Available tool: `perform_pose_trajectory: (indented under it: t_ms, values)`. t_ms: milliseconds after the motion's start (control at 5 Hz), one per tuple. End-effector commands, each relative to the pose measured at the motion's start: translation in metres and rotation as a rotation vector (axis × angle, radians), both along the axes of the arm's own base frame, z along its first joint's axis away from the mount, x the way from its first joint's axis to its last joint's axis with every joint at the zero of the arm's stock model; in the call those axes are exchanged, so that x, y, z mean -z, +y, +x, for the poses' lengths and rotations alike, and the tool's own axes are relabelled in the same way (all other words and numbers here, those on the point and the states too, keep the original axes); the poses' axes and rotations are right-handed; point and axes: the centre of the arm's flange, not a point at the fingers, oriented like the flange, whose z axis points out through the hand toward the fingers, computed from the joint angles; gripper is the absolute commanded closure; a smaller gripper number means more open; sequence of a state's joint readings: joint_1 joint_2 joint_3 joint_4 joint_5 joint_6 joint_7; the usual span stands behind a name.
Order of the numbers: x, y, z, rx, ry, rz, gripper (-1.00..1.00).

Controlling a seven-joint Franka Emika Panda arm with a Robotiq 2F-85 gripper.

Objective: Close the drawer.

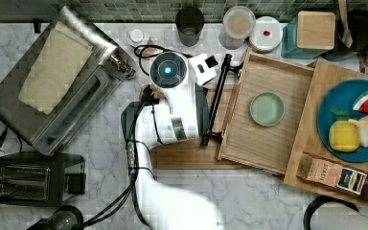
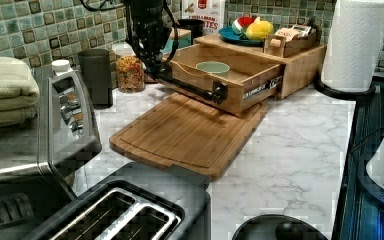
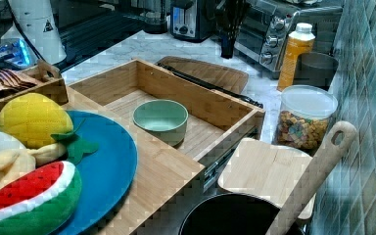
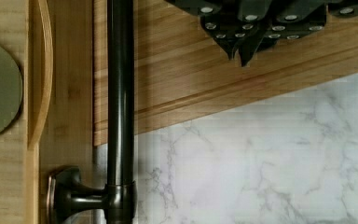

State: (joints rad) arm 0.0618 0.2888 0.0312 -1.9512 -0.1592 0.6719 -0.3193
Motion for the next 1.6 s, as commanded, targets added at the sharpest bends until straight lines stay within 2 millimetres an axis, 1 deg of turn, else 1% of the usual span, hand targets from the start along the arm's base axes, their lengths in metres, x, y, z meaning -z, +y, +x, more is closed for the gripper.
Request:
perform_pose_trajectory:
  t_ms: [200,400,600,800,1000,1200,1600]
  values:
    - [0.015,-0.006,0.022,-0.153,0.0,-0.116,1.0]
    - [0.026,-0.013,0.022,-0.138,-0.026,-0.139,1.0]
    - [0.029,-0.021,0.017,-0.159,-0.025,-0.129,1.0]
    - [0.037,-0.034,0.015,-0.161,-0.029,-0.132,1.0]
    - [0.034,-0.047,0.012,-0.156,-0.016,-0.117,1.0]
    - [0.038,-0.064,0.005,-0.164,-0.008,-0.092,1.0]
    - [0.052,-0.095,-0.016,-0.128,-0.011,-0.016,1.0]
